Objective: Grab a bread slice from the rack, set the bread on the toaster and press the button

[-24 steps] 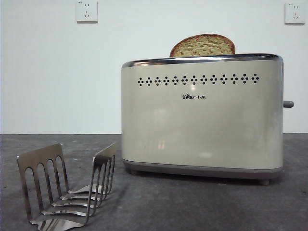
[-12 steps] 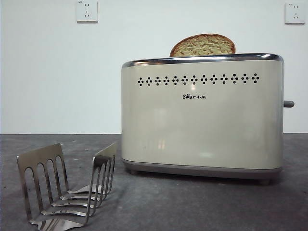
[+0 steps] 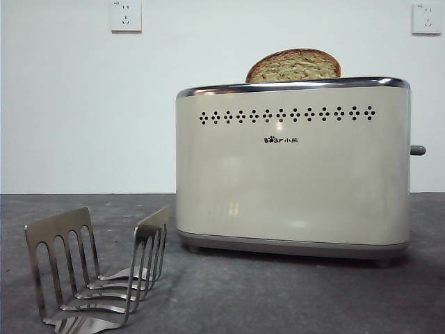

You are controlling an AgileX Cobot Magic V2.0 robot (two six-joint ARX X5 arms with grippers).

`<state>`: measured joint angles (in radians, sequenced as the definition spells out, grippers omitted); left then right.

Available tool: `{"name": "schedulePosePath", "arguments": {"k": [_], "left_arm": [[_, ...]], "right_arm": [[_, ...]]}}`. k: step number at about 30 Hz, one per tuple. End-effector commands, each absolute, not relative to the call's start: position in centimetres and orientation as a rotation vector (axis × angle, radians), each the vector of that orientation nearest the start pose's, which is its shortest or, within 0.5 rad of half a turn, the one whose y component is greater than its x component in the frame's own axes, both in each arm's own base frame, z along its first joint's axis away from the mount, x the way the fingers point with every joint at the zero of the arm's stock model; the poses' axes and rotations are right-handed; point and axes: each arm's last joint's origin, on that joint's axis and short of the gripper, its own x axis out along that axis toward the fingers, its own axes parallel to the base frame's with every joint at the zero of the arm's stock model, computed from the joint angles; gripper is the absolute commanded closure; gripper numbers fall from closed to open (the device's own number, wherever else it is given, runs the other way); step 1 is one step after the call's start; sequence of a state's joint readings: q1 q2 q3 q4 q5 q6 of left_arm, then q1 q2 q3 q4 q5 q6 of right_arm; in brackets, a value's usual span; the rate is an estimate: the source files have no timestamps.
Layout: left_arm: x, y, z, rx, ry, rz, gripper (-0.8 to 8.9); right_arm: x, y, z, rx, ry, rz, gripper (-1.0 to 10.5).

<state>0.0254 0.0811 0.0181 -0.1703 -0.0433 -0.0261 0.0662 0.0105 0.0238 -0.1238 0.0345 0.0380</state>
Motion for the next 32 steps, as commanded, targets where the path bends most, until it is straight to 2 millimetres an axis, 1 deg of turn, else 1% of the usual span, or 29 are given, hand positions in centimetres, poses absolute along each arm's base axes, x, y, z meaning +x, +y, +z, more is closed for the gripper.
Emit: {"name": "schedulePosePath", "arguments": {"k": [1,5,9,32], "left_arm": [[9.95,0.41,14.41,-0.020,0.236,0.076,8.17],[9.96,0.41,14.41,-0.020,0.237,0.076,8.17],[9.97,0.41,14.39,-0.020,0.239,0.076,8.17],[9.98,0.41,14.36,-0.020,0.242,0.076,8.17]], "right_arm": [[9.62,0.53,15.32,-0.001,0.144,0.028,9.5],[9.56,0.52,14.94,-0.026,0.183,0.030,9.5],[9.56,0.53,14.94,-0.058,0.182,0.033,9.5],[9.56,0.51,14.97,-0.056,0.180,0.031,9.5]]}}
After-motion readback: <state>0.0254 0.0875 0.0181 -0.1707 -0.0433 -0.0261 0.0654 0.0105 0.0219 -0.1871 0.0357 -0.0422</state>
